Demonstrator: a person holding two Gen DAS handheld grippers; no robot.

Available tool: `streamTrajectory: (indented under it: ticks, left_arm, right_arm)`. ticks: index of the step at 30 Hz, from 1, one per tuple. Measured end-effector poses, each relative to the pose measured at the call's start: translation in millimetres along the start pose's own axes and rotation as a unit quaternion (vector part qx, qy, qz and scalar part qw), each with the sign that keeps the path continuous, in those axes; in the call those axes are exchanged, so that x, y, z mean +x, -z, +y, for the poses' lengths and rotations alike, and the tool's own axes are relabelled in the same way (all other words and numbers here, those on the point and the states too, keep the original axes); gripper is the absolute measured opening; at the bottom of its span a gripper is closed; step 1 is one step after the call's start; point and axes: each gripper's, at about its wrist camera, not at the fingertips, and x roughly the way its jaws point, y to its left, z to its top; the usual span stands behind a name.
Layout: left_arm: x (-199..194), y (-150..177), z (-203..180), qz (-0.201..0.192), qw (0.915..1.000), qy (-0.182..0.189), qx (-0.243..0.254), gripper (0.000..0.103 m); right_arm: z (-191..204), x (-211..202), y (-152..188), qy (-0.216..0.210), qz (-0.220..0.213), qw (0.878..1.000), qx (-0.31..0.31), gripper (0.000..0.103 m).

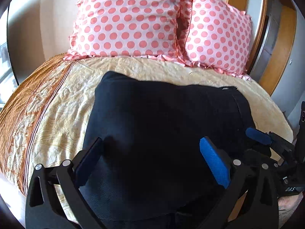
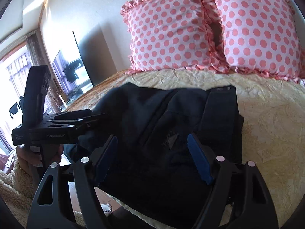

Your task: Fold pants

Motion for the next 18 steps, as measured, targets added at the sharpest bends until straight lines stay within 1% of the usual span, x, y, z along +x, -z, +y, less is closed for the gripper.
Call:
streamTrajectory:
  ticks: [1, 3, 4, 5, 6, 7, 9, 10, 11, 13, 14, 16, 18]
  left_arm:
    - [6, 5, -4, 0.006, 0.9998, -0.014, 0.015, 0.101]
    - [11, 13, -15, 0.003, 0.9971, -0.052, 0.055, 0.101]
    - [13, 16, -20, 0.000, 0.9953, -0.069, 0.069, 0.101]
    - [12, 15, -22, 0.001, 0.9948, -0.074, 0.070, 0.101]
    - [10, 13, -22, 0.006, 0.9955, -0.070, 0.064, 0.101]
    - [6, 8, -20, 0.013, 0.9970, -0.053, 0.054, 0.101]
    - [-4, -4, -12, 0.007, 0.9994, -0.016, 0.030, 0.101]
    - [-9, -12, -8, 0.000, 0.9999, -0.004, 0.016, 0.101]
    - [-11, -20, -5, -0.005, 1.0000, 0.001, 0.006, 0.101]
    - [-9, -37, -3, -0.009, 0.9999, -0.004, -0.004, 0.101]
    - [-6, -44, -3, -0.010, 0.9999, -0.013, 0.000, 0.101]
    - [7, -56, -7, -0.002, 0.9988, -0.047, 0.011, 0.101]
    - [19, -61, -8, 0.006, 0.9981, -0.060, 0.011, 0.101]
  right_arm:
    - [-1, 1, 6, 0.001, -0.002, 1.000, -0.003, 0.077]
    - [6, 1, 8, 0.016, -0.005, 1.000, -0.020, 0.077]
    - [9, 2, 7, 0.025, -0.002, 0.999, -0.027, 0.077]
    - [11, 1, 4, 0.029, 0.000, 0.999, -0.028, 0.077]
    - [13, -1, 2, 0.029, -0.001, 0.999, -0.026, 0.077]
    - [12, -5, -4, 0.020, -0.007, 1.000, -0.020, 0.077]
    - [11, -14, -15, 0.006, -0.025, 1.000, -0.013, 0.077]
    - [11, -17, -22, 0.006, -0.032, 0.999, -0.013, 0.077]
    - [10, -18, -28, 0.008, -0.036, 0.999, -0.014, 0.077]
    - [9, -15, -40, 0.010, -0.035, 0.999, -0.017, 0.077]
    - [10, -12, -45, 0.014, -0.031, 0.999, -0.021, 0.077]
    - [12, -5, -50, 0.024, -0.020, 0.999, -0.030, 0.077]
    - [13, 2, -50, 0.031, -0.009, 0.999, -0.034, 0.077]
